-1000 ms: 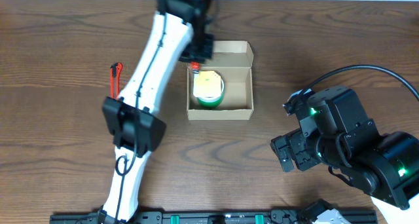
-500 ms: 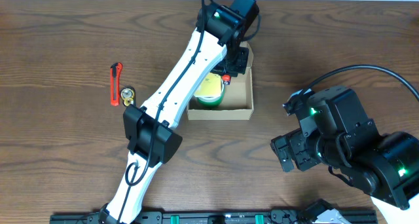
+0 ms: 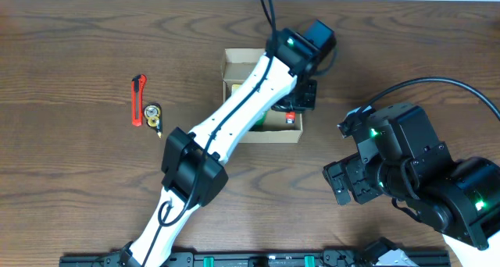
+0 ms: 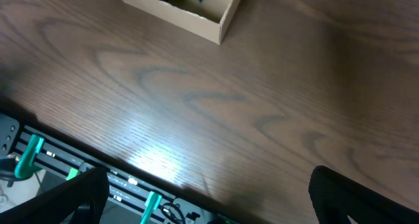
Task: Pack container
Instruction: 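Lift the red stapler with left gripper and lower it into the box, then open left gripper and move it to the red box cutter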
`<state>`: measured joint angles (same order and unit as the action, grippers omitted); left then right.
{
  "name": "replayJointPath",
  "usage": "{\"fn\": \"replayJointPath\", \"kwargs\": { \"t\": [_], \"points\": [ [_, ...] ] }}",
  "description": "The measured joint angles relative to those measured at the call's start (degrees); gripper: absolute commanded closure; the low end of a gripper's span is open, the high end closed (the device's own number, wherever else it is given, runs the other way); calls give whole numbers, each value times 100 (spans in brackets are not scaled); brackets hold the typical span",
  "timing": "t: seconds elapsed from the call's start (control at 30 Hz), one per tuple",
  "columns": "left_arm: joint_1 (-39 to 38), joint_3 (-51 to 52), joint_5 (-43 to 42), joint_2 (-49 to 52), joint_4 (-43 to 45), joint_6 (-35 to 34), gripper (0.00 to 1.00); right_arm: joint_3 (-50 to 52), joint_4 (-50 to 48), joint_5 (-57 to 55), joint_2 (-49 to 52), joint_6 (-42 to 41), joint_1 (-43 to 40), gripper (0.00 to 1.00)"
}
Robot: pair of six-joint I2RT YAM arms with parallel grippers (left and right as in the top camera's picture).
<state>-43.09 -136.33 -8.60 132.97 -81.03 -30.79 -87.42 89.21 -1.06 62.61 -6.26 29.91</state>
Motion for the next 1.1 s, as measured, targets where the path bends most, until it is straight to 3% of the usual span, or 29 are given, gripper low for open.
{"fn": "replayJointPath", "kwargs": {
  "t": [0.53,0.67,0.9,1.1],
  "points": [
    [42,981,-4,0,892,-352,94,0,7,0,0,0,0,1],
    [72,1102,-2,0,1049,-315,79,0,7,0,0,0,0,1],
    [90,1102,4,0,1209,-205,41,0,7,0,0,0,0,1],
    [98,1102,-4,0,1209,-179,43,0,9,0,0,0,0,1]
  ]
}}
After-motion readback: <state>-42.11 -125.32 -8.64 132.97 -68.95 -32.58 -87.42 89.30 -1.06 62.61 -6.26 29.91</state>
